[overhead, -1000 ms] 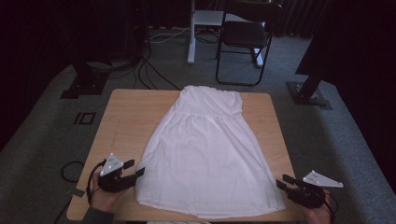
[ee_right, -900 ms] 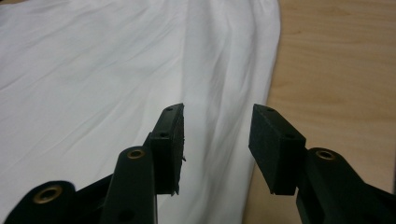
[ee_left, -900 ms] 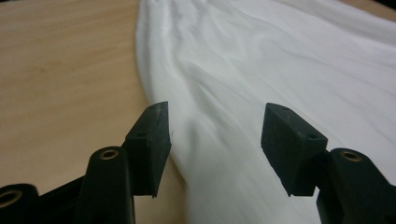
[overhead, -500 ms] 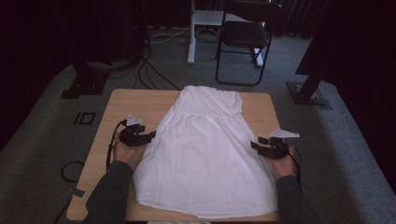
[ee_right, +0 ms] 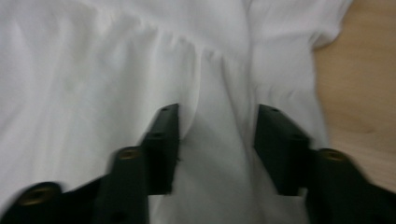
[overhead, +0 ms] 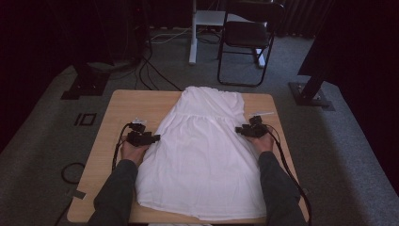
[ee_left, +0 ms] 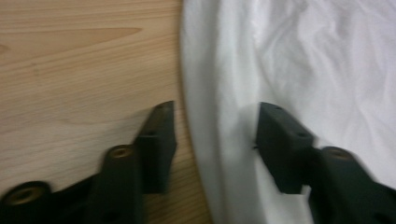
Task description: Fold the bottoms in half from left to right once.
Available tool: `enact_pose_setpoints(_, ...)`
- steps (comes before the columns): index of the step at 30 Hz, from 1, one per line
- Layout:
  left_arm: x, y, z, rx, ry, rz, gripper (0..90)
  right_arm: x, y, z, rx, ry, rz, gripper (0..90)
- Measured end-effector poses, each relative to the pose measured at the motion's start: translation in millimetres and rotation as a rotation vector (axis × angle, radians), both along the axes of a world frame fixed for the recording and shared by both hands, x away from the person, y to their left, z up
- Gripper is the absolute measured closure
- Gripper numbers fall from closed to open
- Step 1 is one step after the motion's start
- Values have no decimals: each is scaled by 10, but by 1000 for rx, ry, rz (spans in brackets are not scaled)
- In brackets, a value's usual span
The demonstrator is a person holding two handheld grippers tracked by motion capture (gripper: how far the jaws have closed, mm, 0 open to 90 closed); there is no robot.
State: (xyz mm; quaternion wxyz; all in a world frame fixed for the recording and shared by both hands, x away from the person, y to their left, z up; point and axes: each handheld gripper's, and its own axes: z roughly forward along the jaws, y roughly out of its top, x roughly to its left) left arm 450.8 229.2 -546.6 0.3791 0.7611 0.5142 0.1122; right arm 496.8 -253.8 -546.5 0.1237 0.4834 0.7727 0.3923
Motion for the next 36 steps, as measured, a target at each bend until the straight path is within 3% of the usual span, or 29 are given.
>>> enact_pose_setpoints(1, -5, -12, 0, 5, 6, -12, 585, 12, 15, -16, -25, 13, 10, 772)
enact_pose_setpoints(2, -5, -12, 0, 5, 6, -12, 698, 12, 15, -16, -25, 13, 10, 772)
enact_pose_setpoints(3, -34, -46, 9, 65, 3, -26, 831, -21, 14, 34, -106, -32, -47, 888)
enact_pose_setpoints(4, -46, -35, 17, 65, 2, -23, 884, -50, -14, 83, -95, -68, -74, 891)
enact_pose_setpoints(6, -64, 12, 20, 55, 2, -20, 896, -143, -114, 229, -69, -149, -154, 892)
enact_pose_setpoints(8, -89, 53, 17, 41, 1, -19, 898, -198, -196, 288, -104, -182, -193, 891)
enact_pose_setpoints(12, -219, 51, 46, 61, -36, -29, 900, -178, -228, 103, -173, -123, -178, 888)
enact_pose_setpoints(15, -336, 81, 65, 72, -58, -35, 900, -180, -191, -53, -181, -82, -162, 886)
enact_pose_setpoints(20, -621, 197, 37, 82, -80, -39, 900, -336, -140, -84, -196, -88, -103, 882)
enact_pose_setpoints(27, -1179, 419, -31, 63, -103, -50, 899, -866, -148, -141, -138, -102, -70, 879)
enact_pose_setpoints(30, -1409, 420, -6, 95, -111, -68, 899, -1125, -154, -165, -121, -110, -55, 879)
enact_pose_setpoints(32, -1562, 401, -18, 114, -109, -89, 899, -1276, -154, -157, -145, -111, -35, 878)
enact_pose_setpoints(36, -1848, 324, -65, 141, -73, -139, 900, -1557, -203, -152, -124, -80, -11, 886)
